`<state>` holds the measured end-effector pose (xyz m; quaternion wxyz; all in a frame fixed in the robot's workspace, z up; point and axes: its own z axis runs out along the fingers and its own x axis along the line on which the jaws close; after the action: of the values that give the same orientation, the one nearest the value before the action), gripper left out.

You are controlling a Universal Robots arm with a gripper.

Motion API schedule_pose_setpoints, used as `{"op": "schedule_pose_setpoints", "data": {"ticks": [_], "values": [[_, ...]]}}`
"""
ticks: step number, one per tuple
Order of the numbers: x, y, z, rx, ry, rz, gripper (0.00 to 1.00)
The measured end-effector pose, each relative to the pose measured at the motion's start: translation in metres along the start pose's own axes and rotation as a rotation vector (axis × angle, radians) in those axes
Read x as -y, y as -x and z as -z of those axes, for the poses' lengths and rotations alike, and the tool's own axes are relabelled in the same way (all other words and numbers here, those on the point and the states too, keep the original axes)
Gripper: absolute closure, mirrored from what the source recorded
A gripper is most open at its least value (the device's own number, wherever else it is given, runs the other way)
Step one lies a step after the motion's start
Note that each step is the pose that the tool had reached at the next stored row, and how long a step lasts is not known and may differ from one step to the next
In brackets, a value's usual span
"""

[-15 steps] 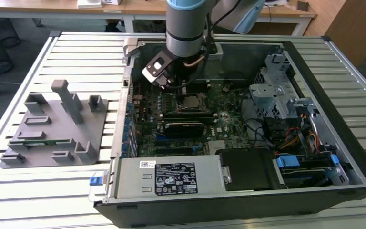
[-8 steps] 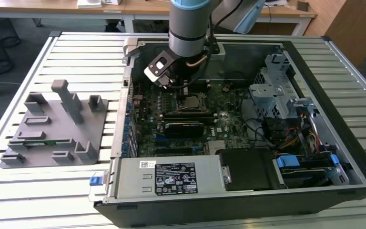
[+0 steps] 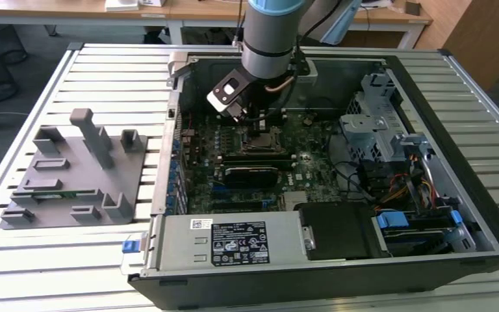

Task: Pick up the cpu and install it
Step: 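Close the cpu cover, then install the first cpu locking lever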

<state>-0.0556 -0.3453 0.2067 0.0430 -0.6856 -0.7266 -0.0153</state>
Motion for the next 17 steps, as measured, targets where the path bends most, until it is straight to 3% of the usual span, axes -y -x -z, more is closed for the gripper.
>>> {"op": "schedule_pose_setpoints", "data": {"ticks": [8,17], "values": [[-0.0153,0.0009,0.0006,-0.0037,-0.0054,0.0,0.89],[-0.0215,0.0012,0.0009,-0.0038,-0.006,0.0,0.89]]}}
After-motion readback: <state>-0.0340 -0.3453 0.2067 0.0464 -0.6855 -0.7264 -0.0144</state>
